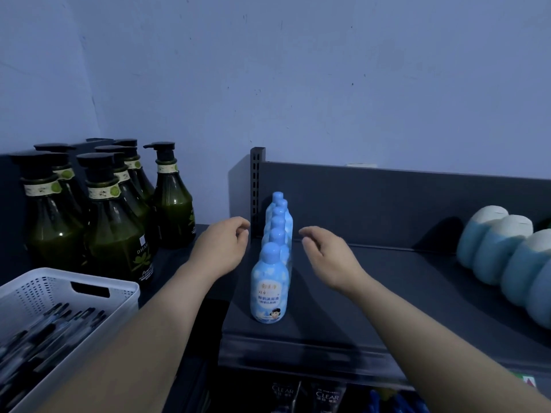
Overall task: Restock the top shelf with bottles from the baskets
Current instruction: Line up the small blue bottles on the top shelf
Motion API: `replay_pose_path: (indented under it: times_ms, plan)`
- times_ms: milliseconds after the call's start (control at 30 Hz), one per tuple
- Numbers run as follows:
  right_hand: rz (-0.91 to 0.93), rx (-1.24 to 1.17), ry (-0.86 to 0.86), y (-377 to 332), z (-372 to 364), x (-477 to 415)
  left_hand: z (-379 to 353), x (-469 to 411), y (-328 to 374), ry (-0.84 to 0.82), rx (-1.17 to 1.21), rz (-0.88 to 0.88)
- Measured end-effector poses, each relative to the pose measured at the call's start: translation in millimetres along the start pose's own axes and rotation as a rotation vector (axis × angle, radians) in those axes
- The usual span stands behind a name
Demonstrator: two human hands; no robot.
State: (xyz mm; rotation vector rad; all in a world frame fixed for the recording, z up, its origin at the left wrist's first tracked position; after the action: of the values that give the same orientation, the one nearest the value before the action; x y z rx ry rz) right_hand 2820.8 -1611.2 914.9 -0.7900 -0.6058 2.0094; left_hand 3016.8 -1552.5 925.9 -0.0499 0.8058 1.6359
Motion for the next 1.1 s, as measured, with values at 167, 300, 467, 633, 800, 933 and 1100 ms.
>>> replay_pose_path:
  times_ms: [167,300,467,633,800,933,1100]
  plan:
    - [-0.113,0.3,-0.177,28.4,-10.8,-54.7,-24.4,-38.9,-3.6,-0.145,-0.068,0.0]
    - [-0.148,0.382,-0.261,36.0,-24.8,-85.1,-47.0,-59.3,-6.0,-0.275,-0.063,0.001]
    - [-0.114,0.438,-0.327,35.3,-49.8,-101.2,-59.8,-67.5,-6.3,-0.294,-0.039,-0.058]
    - [-0.075,0.414,-0.285,33.2,-54.5,-104.9,-60.0,-64.6,-5.3,-0.281,-0.052,-0.09]
    - [-0.056,0.434,-0.295,33.1,-55.1,-102.0,-57.9,-60.2,-2.7,-0.29,-0.088,-0.092]
    - [-0.013,0.568,-0.266,28.5,-40.5,-88.1,-44.9,-57.5,3.9,-0.274,-0.148,-0.092]
    - [0.005,0.66,-0.165,17.8,2.5,-61.2,-10.5,-53.0,33.8,-0.197,-0.18,-0.14]
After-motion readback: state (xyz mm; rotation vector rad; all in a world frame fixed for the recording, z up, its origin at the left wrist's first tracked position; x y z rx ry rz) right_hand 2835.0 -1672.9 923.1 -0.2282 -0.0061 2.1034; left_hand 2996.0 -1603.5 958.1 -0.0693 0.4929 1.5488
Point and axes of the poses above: each hand's wrist, its own x-axis away from the middle knuckle, its own z-axis out of the back of the hand, y = z × x, the point moved 8 cm from there along -x, towards the middle knuckle, and after that the axes turned 5 degrees about -z, right-handed, at the moved point
